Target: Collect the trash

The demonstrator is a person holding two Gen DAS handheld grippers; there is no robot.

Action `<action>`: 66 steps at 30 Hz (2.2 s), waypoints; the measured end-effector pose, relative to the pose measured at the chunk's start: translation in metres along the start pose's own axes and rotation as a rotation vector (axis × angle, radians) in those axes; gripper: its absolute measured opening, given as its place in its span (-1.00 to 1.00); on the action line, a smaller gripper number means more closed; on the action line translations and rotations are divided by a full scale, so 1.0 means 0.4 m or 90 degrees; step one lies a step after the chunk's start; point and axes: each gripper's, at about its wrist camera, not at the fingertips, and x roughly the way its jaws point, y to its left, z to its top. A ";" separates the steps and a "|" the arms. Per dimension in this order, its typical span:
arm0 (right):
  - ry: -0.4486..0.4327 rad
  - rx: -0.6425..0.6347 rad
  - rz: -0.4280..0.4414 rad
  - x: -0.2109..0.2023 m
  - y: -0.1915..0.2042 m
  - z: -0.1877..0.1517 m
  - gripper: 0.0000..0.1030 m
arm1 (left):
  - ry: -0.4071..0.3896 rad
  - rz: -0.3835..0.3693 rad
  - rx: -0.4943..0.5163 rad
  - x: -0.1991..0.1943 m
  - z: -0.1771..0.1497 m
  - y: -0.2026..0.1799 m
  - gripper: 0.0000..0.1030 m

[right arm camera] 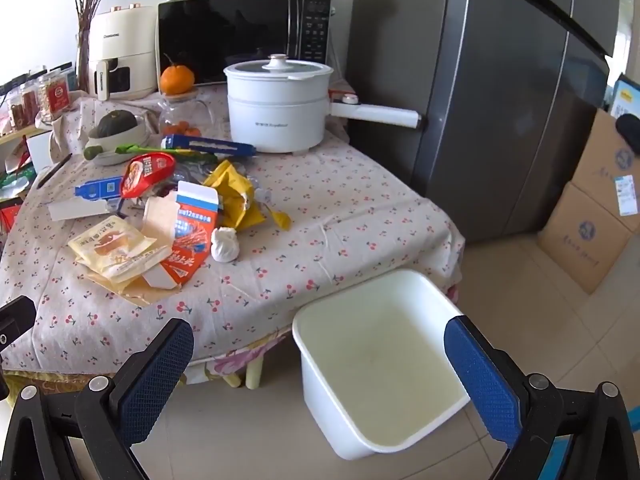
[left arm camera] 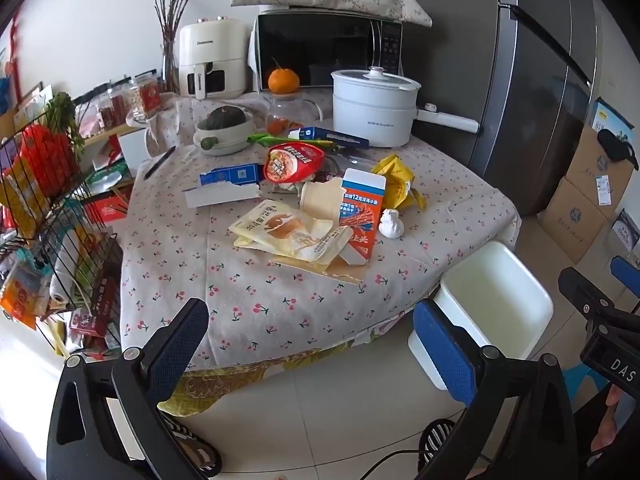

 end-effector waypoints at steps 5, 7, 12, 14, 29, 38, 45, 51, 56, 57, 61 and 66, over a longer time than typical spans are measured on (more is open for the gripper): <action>-0.003 0.012 0.003 0.000 -0.010 0.006 1.00 | 0.000 -0.001 0.000 0.003 0.001 0.002 1.00; -0.002 0.013 0.009 0.001 -0.010 0.005 1.00 | -0.001 0.000 0.001 0.003 0.002 0.005 1.00; -0.004 0.014 0.017 0.003 -0.008 0.004 1.00 | 0.002 -0.005 -0.005 0.018 -0.001 0.017 1.00; -0.003 0.016 0.021 0.004 -0.008 0.004 1.00 | 0.003 -0.005 -0.005 0.023 -0.001 0.025 1.00; -0.008 0.019 0.020 0.004 -0.009 0.007 1.00 | 0.003 0.001 0.008 0.013 -0.007 -0.006 1.00; -0.014 0.022 0.018 -0.002 -0.010 0.006 1.00 | 0.003 0.002 0.008 0.014 -0.004 -0.008 1.00; -0.014 0.022 0.017 -0.002 -0.010 0.007 1.00 | 0.003 0.002 0.008 0.014 -0.004 -0.009 1.00; -0.013 0.022 0.017 -0.002 -0.010 0.006 1.00 | 0.002 0.002 0.008 0.013 -0.005 -0.009 1.00; -0.013 0.022 0.017 -0.002 -0.010 0.006 1.00 | 0.002 0.002 0.009 0.013 -0.005 -0.009 1.00; -0.013 0.022 0.017 -0.003 -0.010 0.006 1.00 | 0.002 0.003 0.009 0.013 -0.005 -0.009 1.00; -0.013 0.022 0.017 -0.002 -0.010 0.006 1.00 | 0.002 0.003 0.009 0.012 -0.003 -0.008 1.00; -0.012 0.019 0.018 -0.003 -0.009 0.005 1.00 | 0.001 0.003 0.009 0.012 -0.004 -0.008 1.00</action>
